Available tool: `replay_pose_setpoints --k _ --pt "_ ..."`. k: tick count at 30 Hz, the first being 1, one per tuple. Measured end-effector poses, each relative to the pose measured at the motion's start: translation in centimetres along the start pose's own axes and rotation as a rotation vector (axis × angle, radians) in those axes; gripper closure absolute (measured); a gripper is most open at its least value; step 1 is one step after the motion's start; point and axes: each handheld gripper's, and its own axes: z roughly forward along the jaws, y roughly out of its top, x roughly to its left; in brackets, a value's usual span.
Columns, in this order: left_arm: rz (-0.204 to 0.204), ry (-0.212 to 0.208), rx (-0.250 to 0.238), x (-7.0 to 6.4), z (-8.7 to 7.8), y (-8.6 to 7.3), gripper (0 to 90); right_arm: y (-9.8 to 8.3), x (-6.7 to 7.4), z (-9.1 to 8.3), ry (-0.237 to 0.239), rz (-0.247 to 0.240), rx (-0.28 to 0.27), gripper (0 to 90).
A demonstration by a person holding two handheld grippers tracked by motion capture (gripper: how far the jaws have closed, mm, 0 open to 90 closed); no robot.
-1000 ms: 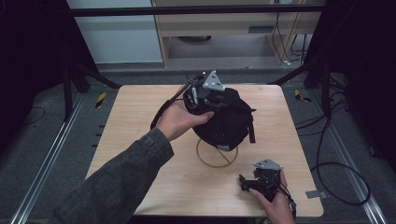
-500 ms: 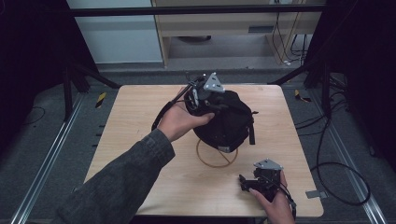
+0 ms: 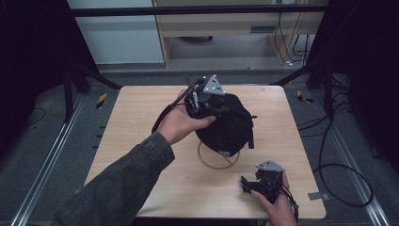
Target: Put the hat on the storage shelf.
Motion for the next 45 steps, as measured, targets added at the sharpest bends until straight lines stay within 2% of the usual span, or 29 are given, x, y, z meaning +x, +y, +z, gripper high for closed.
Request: replay_pose_setpoints --k 12,20,27,30,33,45 --pt "0.016 0.006 -0.008 -0.4 -0.5 0.0 50.2 0.0 0.1 0.0 0.001 0.005 0.002 0.4" --pt "0.012 0.013 -0.016 -0.4 -0.6 0.0 41.0 0.0 0.1 0.0 0.000 0.008 0.003 0.4" --pt "-0.005 0.011 -0.044 -0.7 -0.7 -0.1 25.7 0.0 0.1 0.0 0.001 0.007 0.002 0.4" --pt "-0.017 -0.003 -0.047 -0.8 -0.8 -0.2 16.5 0.0 0.1 0.0 0.000 0.008 0.003 0.4" --pt "-0.026 -0.018 -0.069 -1.0 -1.1 -0.1 11.9 0.0 0.1 0.0 0.000 0.008 0.003 0.4" --pt "-0.016 -0.062 -0.089 -2.6 -1.8 -0.4 8.1 0.0 0.1 0.0 0.001 0.014 0.005 0.4"
